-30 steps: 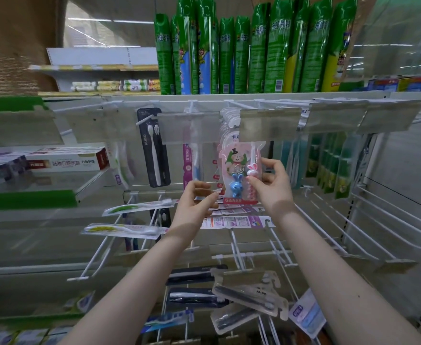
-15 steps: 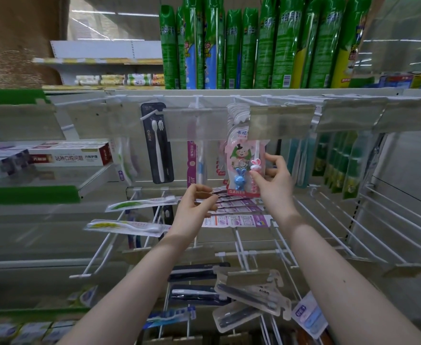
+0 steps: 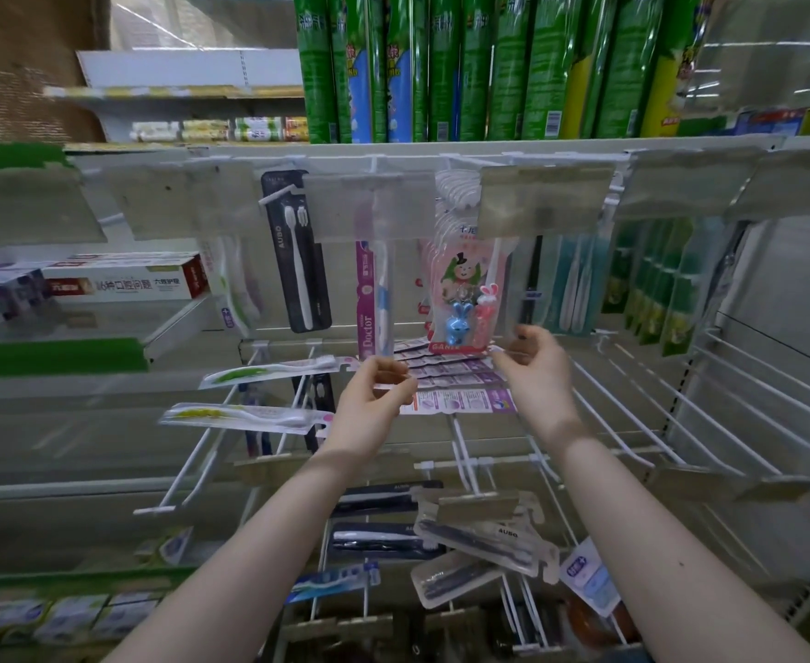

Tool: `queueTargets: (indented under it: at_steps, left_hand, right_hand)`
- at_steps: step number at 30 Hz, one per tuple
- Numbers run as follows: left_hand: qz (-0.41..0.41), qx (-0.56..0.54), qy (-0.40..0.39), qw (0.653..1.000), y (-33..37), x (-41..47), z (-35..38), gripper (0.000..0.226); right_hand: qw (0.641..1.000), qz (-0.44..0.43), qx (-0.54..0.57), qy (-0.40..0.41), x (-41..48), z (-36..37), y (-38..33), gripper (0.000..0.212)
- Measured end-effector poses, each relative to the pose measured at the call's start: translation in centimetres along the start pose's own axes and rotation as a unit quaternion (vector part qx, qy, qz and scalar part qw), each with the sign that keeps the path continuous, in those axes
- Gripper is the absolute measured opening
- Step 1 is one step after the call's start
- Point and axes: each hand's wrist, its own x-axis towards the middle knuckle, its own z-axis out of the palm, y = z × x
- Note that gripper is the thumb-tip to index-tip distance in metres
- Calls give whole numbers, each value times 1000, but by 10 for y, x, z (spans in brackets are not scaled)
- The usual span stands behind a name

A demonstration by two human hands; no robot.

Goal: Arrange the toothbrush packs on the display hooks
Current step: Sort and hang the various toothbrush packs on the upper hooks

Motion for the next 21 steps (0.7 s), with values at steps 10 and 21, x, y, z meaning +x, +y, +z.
queueTargets:
  at_steps: [10,21]
  left_hand:
    - [109,275,-23,955,-17,15,-1,23]
    - [108,581,-108,800,-48,77,27,54]
  right_hand:
    - [953,-66,-272,-119,-14,8,33,41]
    - [840,-104,-475,-240,12,44,42,82]
